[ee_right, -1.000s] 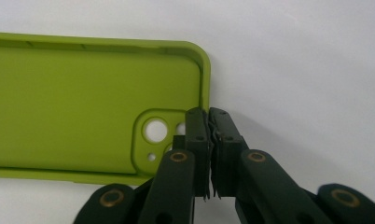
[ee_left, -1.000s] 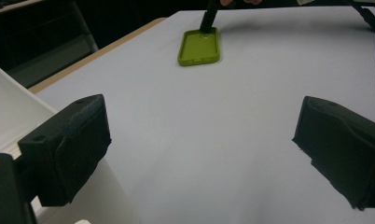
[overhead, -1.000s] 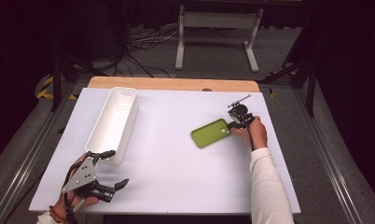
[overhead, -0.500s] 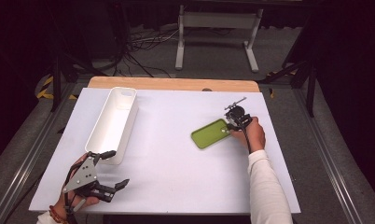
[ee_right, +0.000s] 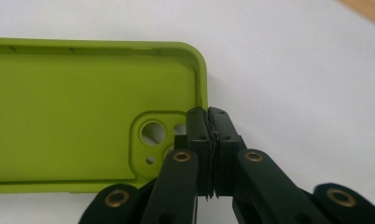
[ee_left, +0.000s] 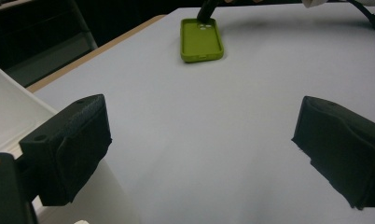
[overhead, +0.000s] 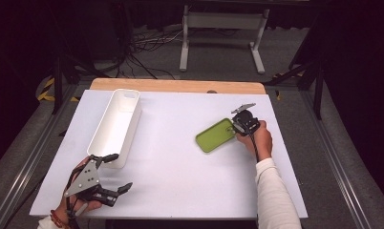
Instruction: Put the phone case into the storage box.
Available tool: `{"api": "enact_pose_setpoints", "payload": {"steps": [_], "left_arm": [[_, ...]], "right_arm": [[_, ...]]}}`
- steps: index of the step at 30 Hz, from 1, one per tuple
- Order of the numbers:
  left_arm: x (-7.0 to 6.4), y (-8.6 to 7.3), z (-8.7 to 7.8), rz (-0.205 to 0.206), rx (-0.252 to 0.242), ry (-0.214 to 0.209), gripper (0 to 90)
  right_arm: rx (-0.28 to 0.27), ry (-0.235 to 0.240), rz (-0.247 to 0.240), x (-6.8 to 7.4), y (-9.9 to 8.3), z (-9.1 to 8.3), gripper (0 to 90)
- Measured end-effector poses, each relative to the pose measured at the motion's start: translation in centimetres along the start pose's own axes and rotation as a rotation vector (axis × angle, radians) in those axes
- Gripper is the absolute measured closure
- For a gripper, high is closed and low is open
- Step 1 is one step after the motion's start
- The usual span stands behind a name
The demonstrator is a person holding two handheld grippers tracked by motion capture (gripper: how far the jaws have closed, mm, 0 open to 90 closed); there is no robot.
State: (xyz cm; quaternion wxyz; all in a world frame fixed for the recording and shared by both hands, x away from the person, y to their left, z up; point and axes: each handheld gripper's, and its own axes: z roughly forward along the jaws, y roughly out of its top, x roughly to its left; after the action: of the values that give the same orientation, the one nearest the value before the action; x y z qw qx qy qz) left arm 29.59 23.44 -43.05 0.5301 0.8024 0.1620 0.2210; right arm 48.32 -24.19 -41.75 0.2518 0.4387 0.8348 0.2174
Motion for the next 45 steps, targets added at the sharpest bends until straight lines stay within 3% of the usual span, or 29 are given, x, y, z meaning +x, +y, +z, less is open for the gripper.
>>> {"api": "enact_pose_setpoints", "payload": {"steps": [13,20,32,45], "left_arm": [[0.0,0.1,0.0,-0.002,-0.005,0.002,4.7],[0.0,0.1,0.2,-0.002,-0.005,0.002,4.8],[0.3,0.6,0.3,0.0,-0.009,0.012,4.8],[0.7,1.8,0.9,0.006,-0.027,0.025,4.9]], "right_arm": [[-0.247,-0.146,-0.095,1.7,0.2,-4.7,89.4],[-0.293,-0.192,-0.163,2.8,0.2,-5.9,89.4],[-0.36,-0.202,-0.201,4.1,0.2,-7.4,89.4],[-0.446,-0.18,-0.294,7.0,0.2,-9.4,89.4]]}}
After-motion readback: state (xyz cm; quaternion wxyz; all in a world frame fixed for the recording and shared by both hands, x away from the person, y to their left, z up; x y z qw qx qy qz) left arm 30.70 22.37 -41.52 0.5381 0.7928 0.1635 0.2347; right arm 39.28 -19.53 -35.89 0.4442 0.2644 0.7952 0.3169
